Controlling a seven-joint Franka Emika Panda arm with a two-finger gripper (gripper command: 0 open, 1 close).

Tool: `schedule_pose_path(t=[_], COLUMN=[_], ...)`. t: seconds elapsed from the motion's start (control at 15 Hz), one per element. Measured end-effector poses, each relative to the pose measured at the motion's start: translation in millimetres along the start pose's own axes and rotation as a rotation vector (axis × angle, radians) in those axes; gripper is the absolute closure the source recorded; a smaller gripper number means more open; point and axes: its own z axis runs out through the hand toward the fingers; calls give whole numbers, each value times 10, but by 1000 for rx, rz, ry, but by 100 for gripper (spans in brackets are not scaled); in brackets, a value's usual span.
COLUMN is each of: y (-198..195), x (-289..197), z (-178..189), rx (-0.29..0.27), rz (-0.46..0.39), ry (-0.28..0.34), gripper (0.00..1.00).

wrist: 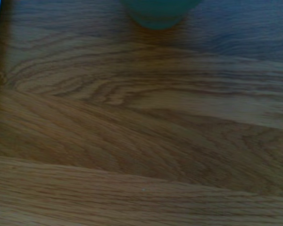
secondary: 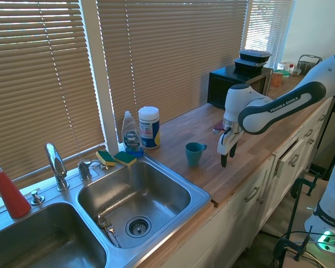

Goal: Put the mug in the sink

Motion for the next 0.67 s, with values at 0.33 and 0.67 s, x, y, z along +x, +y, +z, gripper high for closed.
schedule_pose_path(t=[0.33, 0.67], y=[-34, -271], x=[20, 442], z=[-40, -547], rx=[15, 57], rz=[0, 15], ry=[14, 109], gripper=[0, 0])
